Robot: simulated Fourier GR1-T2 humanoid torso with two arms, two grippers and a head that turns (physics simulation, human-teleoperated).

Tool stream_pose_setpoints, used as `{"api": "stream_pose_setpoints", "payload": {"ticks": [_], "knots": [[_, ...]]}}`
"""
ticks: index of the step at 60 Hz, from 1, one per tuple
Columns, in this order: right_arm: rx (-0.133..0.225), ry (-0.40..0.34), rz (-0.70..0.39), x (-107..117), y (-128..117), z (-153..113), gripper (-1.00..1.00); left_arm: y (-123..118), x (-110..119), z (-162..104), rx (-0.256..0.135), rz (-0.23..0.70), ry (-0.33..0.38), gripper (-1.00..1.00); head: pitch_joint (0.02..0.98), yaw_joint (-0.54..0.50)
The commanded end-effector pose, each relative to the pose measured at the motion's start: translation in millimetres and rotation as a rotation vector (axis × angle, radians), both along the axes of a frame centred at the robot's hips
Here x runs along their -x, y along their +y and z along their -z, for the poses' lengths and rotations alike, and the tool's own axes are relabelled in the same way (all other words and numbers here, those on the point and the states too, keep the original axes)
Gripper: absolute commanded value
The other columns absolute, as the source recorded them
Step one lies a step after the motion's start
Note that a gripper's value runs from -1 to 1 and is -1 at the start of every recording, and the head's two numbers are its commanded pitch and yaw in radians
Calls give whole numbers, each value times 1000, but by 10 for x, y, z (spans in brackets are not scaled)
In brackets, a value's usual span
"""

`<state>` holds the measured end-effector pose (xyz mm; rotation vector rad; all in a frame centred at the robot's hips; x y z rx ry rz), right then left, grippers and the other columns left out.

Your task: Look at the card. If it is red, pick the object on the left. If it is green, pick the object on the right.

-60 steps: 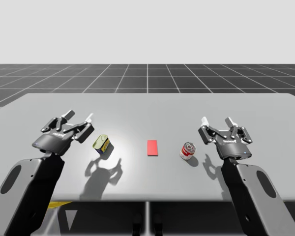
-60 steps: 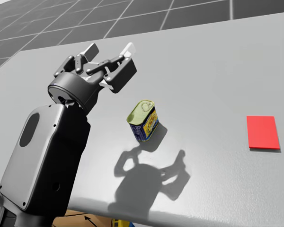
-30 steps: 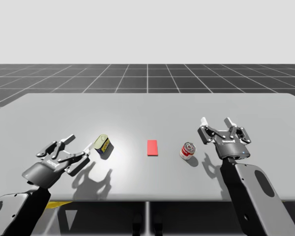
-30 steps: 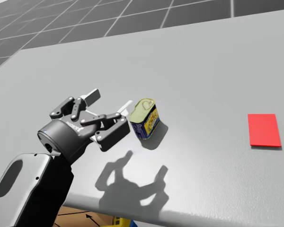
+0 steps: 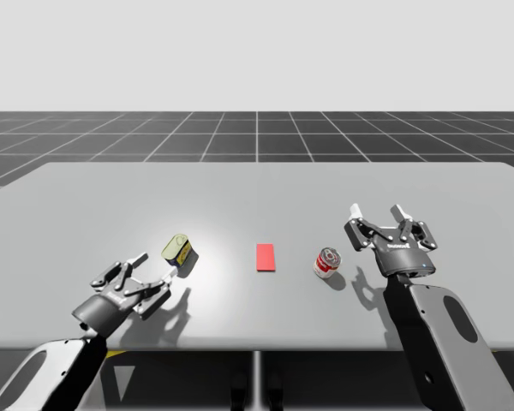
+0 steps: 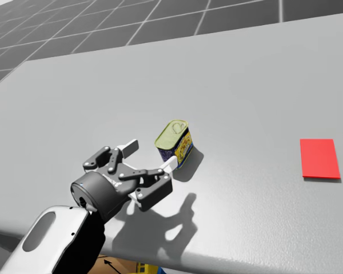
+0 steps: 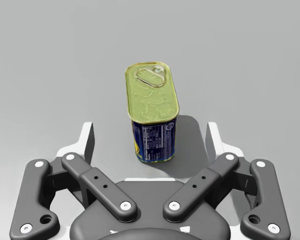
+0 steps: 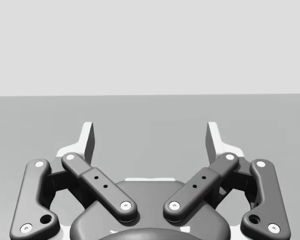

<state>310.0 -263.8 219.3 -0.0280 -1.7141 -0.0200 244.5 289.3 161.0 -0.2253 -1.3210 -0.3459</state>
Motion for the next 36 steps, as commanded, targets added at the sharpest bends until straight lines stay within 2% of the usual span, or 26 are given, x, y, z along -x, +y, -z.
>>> {"api": "stream_pose_setpoints", "payload": {"ticks": [1, 27, 36], "knots": [[1, -3, 1, -3, -3, -3, -1000, -60, -81, 136, -7, -2, 31, -1000, 799, 384], [8, -13, 4, -2, -14, -10, -1000, -259, -454, 211, -35, -6, 55, -1000, 793, 379], [8, -16, 6, 1, -16, -14, -1000, -303, -545, 216, -34, -14, 60, -1000, 794, 373]]}}
